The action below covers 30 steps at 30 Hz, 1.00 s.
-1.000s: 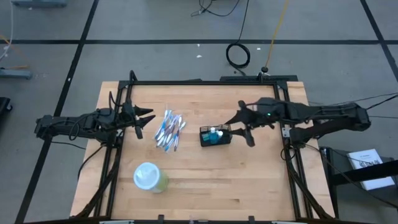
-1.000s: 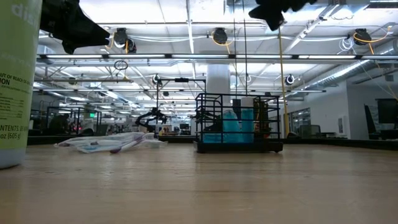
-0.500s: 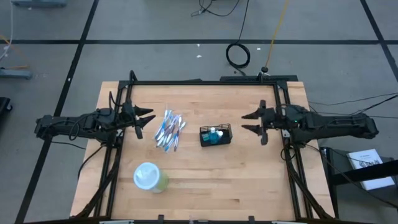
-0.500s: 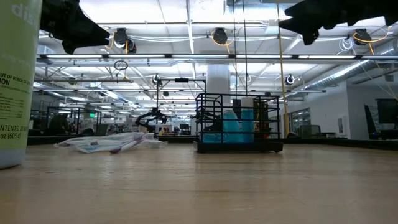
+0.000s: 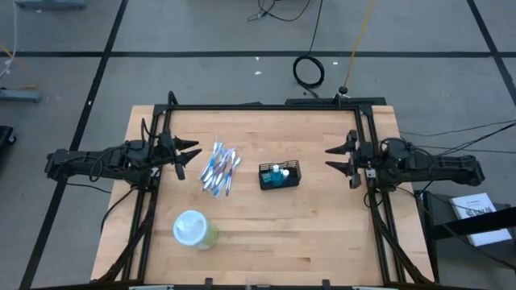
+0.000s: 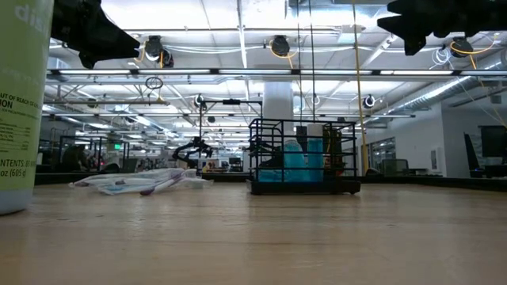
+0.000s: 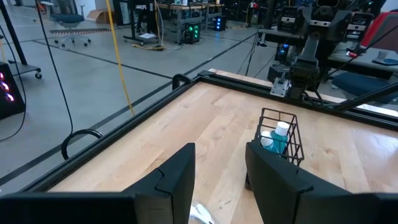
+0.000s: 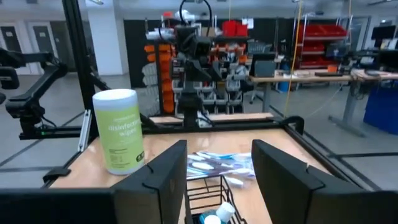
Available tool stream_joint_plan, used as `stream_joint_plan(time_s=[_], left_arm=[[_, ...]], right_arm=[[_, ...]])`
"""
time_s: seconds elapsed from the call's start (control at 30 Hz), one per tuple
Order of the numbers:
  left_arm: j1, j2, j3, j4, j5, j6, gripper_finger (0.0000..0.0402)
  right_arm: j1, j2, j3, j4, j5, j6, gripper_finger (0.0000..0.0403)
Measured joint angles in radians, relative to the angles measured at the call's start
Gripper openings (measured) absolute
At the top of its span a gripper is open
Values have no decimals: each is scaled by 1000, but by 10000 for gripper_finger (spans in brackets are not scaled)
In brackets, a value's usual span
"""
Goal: Pick & Place toothbrushing station
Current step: Put the blue toothbrush into the black mesh organizer
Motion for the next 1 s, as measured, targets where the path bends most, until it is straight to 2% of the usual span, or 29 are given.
stream_joint_plan(time_s=[0.43,0.7,0.87,1.0], left_arm=[[0,0,0,0,0,0,150],[0,0,0,0,0,0,150],[0,0,0,0,0,0,150],[0,0,0,0,0,0,150]], right_arm=[[0,-193,-80,-23,55,-27,171],[0,-323,-80,-210,53,-27,171],[0,-316,-80,-239,55,-67,171],[0,-321,-80,-255,114,-84,171]])
